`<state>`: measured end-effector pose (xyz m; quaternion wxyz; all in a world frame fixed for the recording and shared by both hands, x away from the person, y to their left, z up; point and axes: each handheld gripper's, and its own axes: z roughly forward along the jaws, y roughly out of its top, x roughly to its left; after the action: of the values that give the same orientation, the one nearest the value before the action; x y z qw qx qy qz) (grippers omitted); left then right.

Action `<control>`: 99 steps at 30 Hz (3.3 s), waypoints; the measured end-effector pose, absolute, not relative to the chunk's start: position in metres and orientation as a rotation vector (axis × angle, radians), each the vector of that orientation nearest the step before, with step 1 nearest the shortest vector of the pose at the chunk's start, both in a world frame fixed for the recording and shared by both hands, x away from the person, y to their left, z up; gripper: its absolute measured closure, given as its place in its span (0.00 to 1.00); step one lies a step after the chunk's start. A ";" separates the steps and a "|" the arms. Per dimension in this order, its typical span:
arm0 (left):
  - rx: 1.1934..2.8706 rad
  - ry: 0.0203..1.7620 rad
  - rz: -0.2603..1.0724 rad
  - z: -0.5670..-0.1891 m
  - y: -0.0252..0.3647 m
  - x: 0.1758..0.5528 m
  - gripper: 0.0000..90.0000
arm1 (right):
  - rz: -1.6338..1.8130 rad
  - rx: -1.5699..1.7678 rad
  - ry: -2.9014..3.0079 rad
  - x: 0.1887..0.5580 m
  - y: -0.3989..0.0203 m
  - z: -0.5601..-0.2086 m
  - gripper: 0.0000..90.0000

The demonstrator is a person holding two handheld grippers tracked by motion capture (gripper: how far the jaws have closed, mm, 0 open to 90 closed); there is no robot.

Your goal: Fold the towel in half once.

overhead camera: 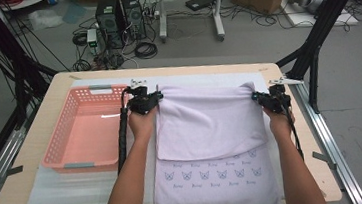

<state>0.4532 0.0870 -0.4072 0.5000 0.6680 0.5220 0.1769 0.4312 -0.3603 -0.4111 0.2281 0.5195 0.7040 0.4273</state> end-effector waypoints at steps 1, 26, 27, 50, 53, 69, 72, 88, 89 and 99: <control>1.612 1.260 0.433 -0.406 0.087 0.455 0.94 | 1.190 1.434 1.932 0.434 -0.360 -0.410 0.95; 1.758 1.083 0.338 -0.420 0.081 0.376 0.54 | 1.184 1.341 2.189 0.367 -0.355 -0.418 0.58; 1.756 1.076 0.343 -0.422 0.081 0.371 0.55 | 1.184 1.343 2.203 0.364 -0.355 -0.420 0.58; 1.812 1.008 0.312 -0.436 0.110 0.290 0.53 | 1.158 1.205 2.326 0.256 -0.385 -0.425 0.80; 1.811 1.023 0.313 -0.437 0.116 0.284 0.56 | 1.241 1.270 2.203 0.247 -0.390 -0.419 0.77; 1.849 1.048 0.264 -0.443 0.105 0.284 0.62 | 1.186 1.354 2.065 0.229 -0.380 -0.423 0.71; 1.867 1.068 0.289 -0.444 0.101 0.288 0.62 | 1.197 1.366 2.024 0.230 -0.380 -0.422 0.71; 1.977 1.028 0.349 -0.447 0.087 0.285 0.95 | 1.104 1.319 2.111 0.249 -0.360 -0.440 0.63; 1.969 1.029 0.344 -0.447 0.088 0.285 0.96 | 1.101 1.301 2.131 0.250 -0.359 -0.443 0.71; 1.880 1.001 0.286 -0.435 0.100 0.271 0.96 | 1.053 1.212 2.206 0.242 -0.361 -0.441 0.97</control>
<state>0.2710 0.1003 -0.4354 0.4760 0.7694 0.4096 0.1171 0.2421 -0.3613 -0.4412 0.2050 0.4349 0.7912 0.3779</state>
